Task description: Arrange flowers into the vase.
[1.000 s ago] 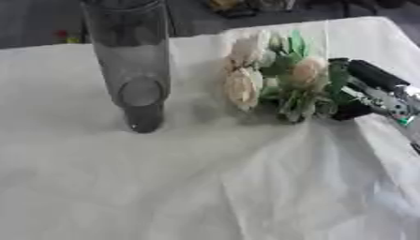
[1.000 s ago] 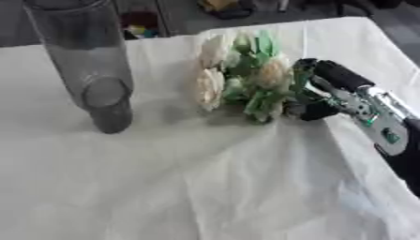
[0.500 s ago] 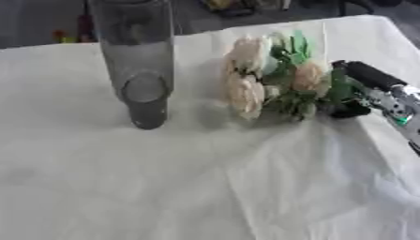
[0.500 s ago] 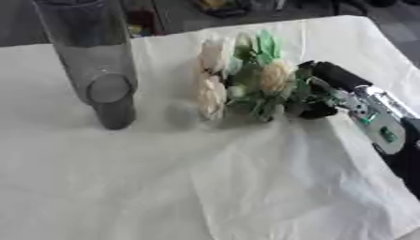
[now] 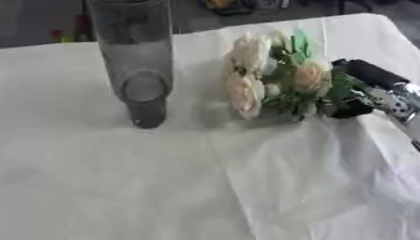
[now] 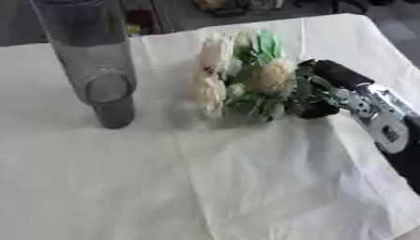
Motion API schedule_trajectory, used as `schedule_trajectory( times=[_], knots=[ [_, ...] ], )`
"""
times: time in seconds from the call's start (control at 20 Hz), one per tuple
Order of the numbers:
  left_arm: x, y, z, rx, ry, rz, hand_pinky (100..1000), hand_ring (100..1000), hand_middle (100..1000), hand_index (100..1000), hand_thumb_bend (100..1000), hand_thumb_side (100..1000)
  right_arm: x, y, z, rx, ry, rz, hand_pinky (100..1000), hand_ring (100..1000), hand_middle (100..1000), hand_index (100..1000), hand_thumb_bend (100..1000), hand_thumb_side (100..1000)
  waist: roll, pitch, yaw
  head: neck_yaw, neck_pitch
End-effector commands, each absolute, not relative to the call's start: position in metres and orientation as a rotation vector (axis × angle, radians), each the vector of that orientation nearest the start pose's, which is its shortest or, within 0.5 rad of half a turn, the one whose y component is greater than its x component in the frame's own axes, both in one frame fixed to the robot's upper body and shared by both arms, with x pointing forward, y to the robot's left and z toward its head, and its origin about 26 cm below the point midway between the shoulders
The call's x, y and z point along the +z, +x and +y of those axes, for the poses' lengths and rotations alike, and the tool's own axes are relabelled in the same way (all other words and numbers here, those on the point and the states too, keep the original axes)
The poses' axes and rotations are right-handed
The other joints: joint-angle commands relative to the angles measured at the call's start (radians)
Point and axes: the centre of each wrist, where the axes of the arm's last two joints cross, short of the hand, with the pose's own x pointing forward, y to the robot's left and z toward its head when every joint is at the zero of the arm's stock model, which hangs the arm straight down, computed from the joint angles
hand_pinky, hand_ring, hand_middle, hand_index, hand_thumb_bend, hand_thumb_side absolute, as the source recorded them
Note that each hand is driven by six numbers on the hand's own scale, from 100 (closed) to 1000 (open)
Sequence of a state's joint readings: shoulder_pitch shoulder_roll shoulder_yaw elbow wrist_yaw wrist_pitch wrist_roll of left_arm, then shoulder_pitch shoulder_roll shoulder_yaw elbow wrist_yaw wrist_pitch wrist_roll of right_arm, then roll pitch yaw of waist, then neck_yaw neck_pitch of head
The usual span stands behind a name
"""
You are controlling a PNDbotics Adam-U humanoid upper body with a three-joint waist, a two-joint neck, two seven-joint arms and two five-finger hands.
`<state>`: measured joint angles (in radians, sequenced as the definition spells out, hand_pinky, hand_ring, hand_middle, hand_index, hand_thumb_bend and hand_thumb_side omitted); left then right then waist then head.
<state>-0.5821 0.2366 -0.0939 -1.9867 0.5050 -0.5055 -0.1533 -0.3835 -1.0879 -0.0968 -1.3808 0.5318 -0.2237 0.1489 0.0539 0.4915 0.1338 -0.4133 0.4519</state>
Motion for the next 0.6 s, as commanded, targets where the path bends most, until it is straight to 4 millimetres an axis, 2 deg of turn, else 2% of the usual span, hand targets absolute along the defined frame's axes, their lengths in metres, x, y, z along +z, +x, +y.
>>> schedule_trajectory(
  times=[0.05, 0.45, 0.6],
  knots=[
    [0.2720, 0.3106, 0.1947, 0.328, 0.900, 3.104, 784, 782, 860, 937, 100, 826, 0.2978, 0.3179, -0.4910, 1.271, -1.379, -1.425, 410, 512, 543, 687, 424, 359, -0.004, -0.032, -0.004, 0.002, 0.002],
    [0.2724, 0.3106, 0.1945, 0.326, 0.902, 3.101, 784, 782, 860, 937, 100, 823, 0.2957, 0.3187, -0.4917, 1.266, -1.379, -1.407, 240, 378, 422, 553, 403, 334, -0.002, -0.032, -0.001, -0.011, -0.007],
    [0.2724, 0.3105, 0.1940, 0.328, 0.903, 3.100, 784, 782, 860, 937, 100, 823, 0.2945, 0.3191, -0.4920, 1.262, -1.385, -1.405, 231, 371, 415, 546, 399, 330, -0.002, -0.030, 0.000, -0.015, -0.010]
  ],
)
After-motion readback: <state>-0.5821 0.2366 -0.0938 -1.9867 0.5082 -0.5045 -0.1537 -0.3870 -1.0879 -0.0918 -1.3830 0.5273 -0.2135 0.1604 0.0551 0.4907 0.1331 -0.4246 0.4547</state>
